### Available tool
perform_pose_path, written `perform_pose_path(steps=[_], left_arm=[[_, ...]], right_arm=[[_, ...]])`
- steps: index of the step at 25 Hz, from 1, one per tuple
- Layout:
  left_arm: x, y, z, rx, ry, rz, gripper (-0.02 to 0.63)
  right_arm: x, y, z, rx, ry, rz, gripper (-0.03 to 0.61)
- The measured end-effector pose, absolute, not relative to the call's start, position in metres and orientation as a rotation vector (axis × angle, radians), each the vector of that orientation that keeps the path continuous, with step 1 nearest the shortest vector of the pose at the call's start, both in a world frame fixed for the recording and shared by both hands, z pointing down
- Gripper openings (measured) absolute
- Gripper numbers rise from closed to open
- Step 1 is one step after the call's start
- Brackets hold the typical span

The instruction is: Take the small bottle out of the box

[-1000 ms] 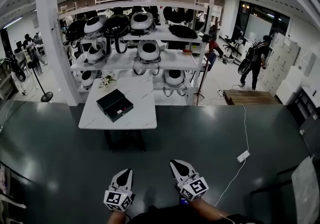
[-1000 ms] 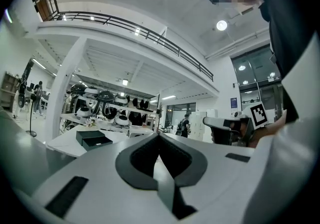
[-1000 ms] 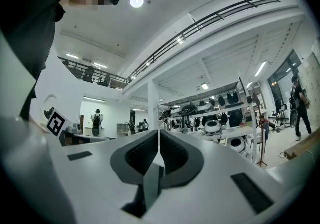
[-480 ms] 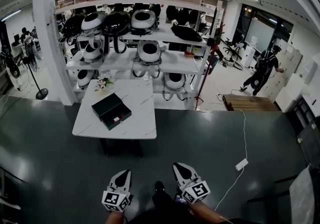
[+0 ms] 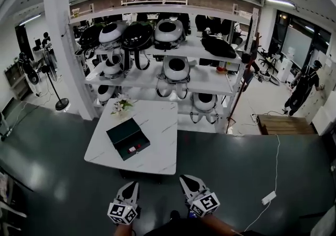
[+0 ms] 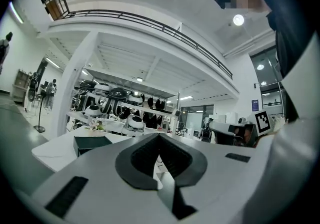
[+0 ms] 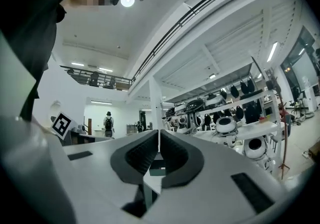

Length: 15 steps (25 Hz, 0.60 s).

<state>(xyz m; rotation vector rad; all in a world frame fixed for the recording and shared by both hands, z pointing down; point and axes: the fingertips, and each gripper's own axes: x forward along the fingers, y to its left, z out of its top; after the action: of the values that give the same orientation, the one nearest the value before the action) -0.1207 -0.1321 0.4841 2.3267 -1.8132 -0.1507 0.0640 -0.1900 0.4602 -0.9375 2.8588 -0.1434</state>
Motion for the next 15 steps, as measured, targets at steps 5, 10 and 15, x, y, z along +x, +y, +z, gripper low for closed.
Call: perform_pose_path(steps=[5,10,15], left_arm=[[-0.131,-0.190,0.472,2.286,-1.902,-0.187,0.014],[-0.142,-0.225,0.466,2.259,-1.974,-0.173,0.014],[-0.161,-0.252,0.463,2.256,-2.007,-0.140,0.014]], right_arm=[[0.053,-0.258,0.458,-0.832,2.886,-0.104,0.037],[0.046,-0.301,0.470,-0.789,2.914,-0.148,0.037],[0.035,-0.331,0.478,-0.766,2.932,-0.158,0.037]])
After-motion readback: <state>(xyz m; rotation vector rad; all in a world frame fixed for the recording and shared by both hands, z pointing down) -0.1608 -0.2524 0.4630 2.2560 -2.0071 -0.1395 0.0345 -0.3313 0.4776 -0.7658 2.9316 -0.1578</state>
